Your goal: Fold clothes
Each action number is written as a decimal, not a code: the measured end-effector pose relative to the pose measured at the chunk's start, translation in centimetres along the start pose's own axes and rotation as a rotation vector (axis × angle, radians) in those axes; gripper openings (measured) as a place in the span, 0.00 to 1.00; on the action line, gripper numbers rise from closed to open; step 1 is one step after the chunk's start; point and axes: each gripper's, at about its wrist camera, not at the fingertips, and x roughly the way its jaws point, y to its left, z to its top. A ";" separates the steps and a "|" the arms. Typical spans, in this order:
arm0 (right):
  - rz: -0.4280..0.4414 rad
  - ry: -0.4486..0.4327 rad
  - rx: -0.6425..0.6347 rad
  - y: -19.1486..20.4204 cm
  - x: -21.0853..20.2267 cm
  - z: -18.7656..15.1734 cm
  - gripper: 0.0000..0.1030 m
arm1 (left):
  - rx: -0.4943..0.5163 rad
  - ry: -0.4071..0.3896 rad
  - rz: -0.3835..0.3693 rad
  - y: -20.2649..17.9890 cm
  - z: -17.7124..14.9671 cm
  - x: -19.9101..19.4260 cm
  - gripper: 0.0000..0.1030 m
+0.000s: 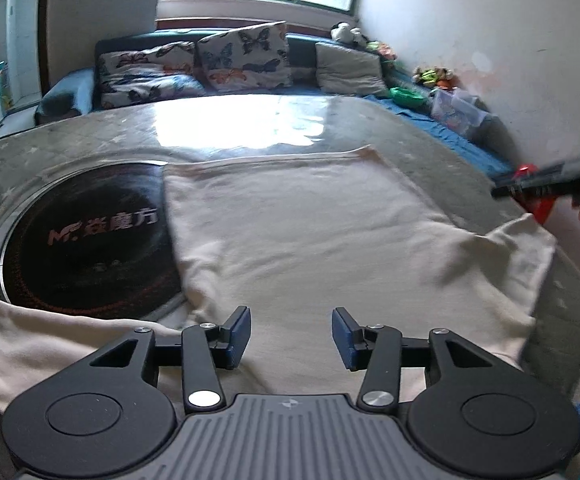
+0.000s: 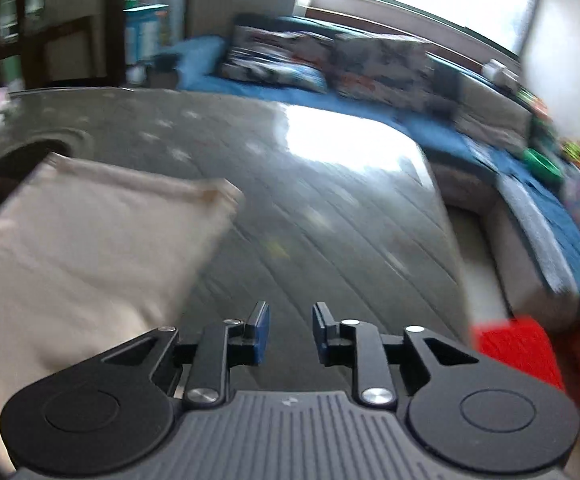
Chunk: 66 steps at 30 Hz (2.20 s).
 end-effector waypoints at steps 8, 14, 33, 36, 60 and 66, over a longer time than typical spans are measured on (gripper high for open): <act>-0.161 0.048 0.222 -6.3 -2.6 -8.3 0.27 | 0.072 0.015 -0.059 -4.3 -1.6 -0.2 0.48; -0.166 0.028 0.305 -7.7 -2.8 -10.4 0.34 | 0.091 0.039 -0.073 -5.8 -2.6 0.2 0.49; -0.227 -0.010 0.231 -6.5 -3.6 -9.2 0.17 | 0.082 0.002 -0.011 -4.7 -2.9 -1.9 0.52; -0.170 -0.042 0.202 -5.3 -4.6 -8.1 0.19 | 0.047 -0.019 0.054 -2.9 -2.6 -3.0 0.52; 0.360 -0.111 -0.255 15.1 -3.5 -0.8 0.34 | -0.492 -0.059 0.656 17.4 -3.0 -4.9 0.48; 0.386 -0.112 -0.313 17.4 -3.1 0.1 0.35 | -0.490 -0.105 0.648 17.3 -3.3 -5.1 0.14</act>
